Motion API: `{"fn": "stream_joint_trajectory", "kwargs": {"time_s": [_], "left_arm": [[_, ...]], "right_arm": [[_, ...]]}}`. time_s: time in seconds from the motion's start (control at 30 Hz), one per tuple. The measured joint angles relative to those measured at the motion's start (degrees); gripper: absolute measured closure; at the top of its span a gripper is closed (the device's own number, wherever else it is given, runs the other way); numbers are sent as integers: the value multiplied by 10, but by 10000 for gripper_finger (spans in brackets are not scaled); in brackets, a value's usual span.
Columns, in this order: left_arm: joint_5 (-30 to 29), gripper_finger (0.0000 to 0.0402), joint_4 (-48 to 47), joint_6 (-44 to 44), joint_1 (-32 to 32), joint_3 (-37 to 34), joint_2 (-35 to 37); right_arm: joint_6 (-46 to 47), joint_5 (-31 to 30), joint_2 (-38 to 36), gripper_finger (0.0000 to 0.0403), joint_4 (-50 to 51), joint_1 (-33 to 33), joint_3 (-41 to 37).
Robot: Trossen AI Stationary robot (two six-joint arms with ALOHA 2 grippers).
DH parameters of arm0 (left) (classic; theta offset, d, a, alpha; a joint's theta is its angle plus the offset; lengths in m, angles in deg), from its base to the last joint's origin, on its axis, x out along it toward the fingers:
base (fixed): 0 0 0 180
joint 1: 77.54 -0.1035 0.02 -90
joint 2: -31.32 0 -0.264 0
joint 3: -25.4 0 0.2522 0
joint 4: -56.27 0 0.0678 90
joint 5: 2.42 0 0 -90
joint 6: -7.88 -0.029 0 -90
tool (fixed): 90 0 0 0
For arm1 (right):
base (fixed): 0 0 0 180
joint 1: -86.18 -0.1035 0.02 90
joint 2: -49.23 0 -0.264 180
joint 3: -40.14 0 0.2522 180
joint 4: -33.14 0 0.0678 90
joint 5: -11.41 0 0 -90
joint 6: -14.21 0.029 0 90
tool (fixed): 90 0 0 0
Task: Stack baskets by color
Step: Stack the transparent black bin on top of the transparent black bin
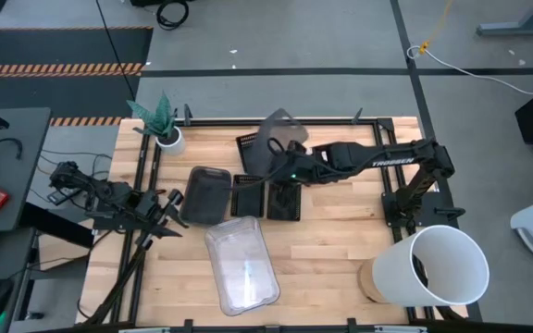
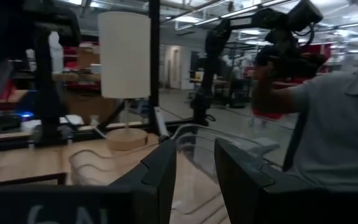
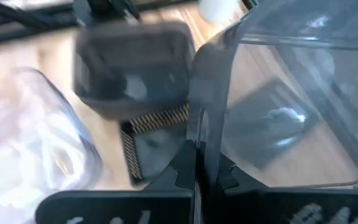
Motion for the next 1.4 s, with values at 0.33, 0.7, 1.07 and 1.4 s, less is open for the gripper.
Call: {"fn": "stream_joint_trajectory", "kwargs": {"time_s": [0.33, 0.7, 1.07, 1.4], "left_arm": [[16, 285, 20, -11, 0, 0, -1], [102, 285, 20, 0, 30, 0, -1], [115, 285, 84, -13, 114, -1, -1], [74, 285, 212, -86, 156, -1, -1]], "right_arm": [[-69, 39, 87, 398, -86, -26, 69], [-104, 114, 231, 395, -12, -30, 290], [-127, 247, 273, 394, -31, -21, 348], [-131, 267, 294, 394, -79, -26, 346]]}}
